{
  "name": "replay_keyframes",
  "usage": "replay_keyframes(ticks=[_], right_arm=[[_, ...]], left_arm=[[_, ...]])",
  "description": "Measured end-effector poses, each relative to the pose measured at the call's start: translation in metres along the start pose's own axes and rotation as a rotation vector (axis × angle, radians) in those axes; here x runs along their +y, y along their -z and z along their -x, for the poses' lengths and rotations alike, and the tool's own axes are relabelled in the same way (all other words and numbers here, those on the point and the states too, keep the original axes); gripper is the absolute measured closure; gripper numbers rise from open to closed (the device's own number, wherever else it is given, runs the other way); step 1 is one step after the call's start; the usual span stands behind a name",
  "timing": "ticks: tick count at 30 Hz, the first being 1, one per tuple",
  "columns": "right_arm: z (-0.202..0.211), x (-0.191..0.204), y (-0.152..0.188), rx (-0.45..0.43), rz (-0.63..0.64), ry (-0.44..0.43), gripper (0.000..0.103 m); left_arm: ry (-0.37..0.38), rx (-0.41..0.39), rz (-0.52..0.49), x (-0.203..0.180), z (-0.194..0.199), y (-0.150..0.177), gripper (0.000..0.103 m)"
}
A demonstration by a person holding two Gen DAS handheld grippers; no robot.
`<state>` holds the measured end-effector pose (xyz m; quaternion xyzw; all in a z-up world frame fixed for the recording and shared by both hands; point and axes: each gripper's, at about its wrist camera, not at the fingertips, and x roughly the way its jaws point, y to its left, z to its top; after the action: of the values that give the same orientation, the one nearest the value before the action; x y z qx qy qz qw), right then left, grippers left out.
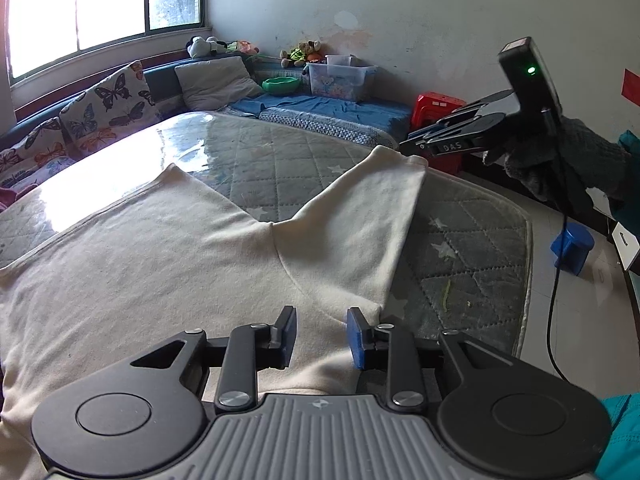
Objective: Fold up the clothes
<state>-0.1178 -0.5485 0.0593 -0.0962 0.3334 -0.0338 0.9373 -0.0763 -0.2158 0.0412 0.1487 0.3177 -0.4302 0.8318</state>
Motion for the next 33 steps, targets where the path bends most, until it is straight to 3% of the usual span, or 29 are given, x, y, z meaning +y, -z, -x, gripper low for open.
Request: replay_keyframes(ticks=[4, 7, 20, 27, 33], right_arm=[[0.017, 0.014, 0.002, -0.011, -0.047, -0.134, 0.078], [0.015, 0.024, 0.009, 0.008, -0.061, -0.184, 0.077], [0.001, -0.009, 0.020, 0.055, -0.135, -0.071, 0.075], [-0.014, -0.004, -0.005, 0.021, -0.128, -0.121, 0.075], [-0.045, 0.002, -0.011, 0.063, -0.123, -0.124, 0.073]], left_arm=[[0.008, 0.008, -0.001, -0.002, -0.004, 0.001, 0.073], [0.013, 0.011, -0.005, -0.003, -0.005, 0.001, 0.073], [0.021, 0.024, 0.003, -0.002, -0.007, 0.004, 0.073], [0.019, 0.024, 0.012, -0.002, -0.007, 0.004, 0.073], [0.017, 0.015, 0.029, -0.001, -0.006, 0.005, 0.073]])
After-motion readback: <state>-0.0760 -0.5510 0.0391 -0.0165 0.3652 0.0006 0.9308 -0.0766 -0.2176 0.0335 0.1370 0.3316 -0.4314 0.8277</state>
